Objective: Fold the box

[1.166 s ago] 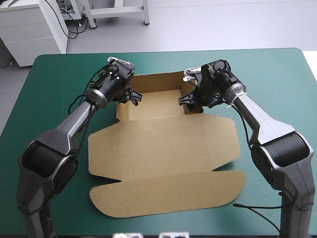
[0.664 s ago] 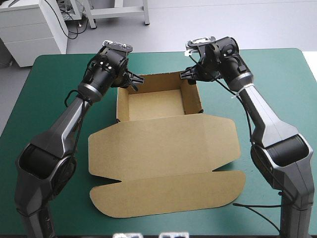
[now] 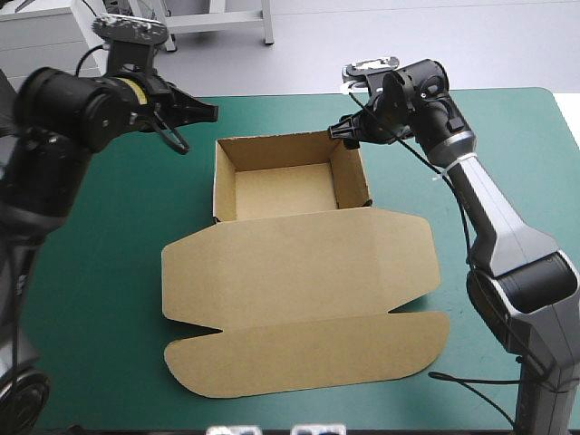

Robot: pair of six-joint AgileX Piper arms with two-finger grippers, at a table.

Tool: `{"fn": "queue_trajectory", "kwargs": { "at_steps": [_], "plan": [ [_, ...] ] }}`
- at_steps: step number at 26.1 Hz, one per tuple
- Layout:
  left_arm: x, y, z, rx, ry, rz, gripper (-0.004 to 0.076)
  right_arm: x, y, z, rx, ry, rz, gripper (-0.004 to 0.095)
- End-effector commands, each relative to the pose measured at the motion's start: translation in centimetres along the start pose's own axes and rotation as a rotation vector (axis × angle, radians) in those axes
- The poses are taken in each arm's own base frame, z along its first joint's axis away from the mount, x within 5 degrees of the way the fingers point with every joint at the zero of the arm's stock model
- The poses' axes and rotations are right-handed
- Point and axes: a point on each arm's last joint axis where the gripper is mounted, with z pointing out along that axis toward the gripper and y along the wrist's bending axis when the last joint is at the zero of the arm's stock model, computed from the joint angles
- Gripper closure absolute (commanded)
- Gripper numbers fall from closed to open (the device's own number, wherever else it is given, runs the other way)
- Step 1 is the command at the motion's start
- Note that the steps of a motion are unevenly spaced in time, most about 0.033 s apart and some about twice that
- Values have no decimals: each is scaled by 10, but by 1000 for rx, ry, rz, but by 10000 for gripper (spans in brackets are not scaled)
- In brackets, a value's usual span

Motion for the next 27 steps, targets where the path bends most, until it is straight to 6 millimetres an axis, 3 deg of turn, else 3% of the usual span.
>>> {"fn": "queue_trajectory", "kwargs": {
  "at_steps": [1,2,5,11,14,18,21,27],
  "plan": [
    [5,13,-67,50,-94,18,731,1,-5,-22,8,-38,-26,220],
    [12,17,-84,57,-115,25,731,5,-5,-13,14,-5,-31,220],
    [37,27,-110,56,-121,29,731,14,-4,10,20,65,-36,220],
    [102,36,-119,45,-17,43,731,20,2,37,-32,134,-36,220],
    [149,43,-125,43,4,19,731,24,4,52,-46,171,-33,220],
    [196,49,-129,45,6,10,731,26,6,62,-57,194,-27,240],
    [237,53,-128,49,-12,13,731,26,8,64,-75,200,-19,371],
    [290,58,-130,65,-92,3,731,30,11,77,-103,229,-41,681]
  ]
}}
